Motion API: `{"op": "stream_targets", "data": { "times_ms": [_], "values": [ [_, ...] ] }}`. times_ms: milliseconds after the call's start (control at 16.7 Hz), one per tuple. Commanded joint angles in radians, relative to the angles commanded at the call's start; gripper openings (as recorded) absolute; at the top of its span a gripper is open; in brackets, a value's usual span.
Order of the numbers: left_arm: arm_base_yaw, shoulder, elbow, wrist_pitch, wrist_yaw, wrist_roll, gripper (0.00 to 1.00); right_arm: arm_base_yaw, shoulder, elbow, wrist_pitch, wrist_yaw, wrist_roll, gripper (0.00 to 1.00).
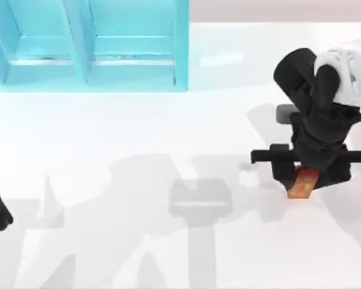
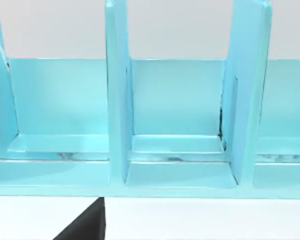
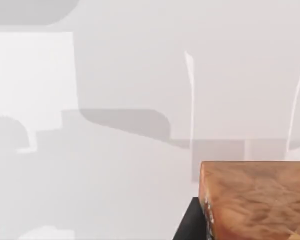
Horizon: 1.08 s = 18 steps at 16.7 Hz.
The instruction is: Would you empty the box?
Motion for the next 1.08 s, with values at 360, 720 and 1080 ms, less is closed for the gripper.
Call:
{"op": "stream_targets", "data": {
  "times_ms": [360, 720, 1080],
  "values": [
    [0.000, 0.000, 0.000, 0.000, 0.000, 0.000, 1.00, 0.001, 0.015, -0.021, 0.034, 0.000, 0.000, 0.00],
    [0.000, 0.000, 0.000, 0.000, 0.000, 0.000, 1.00, 0.001, 0.015, -0.021, 0.034, 0.000, 0.000, 0.45],
    [0.000, 0.000, 0.000, 0.000, 0.000, 0.000, 1.00, 0.001, 0.015, -0.021, 0.034, 0.000, 0.000, 0.90]
  ]
}}
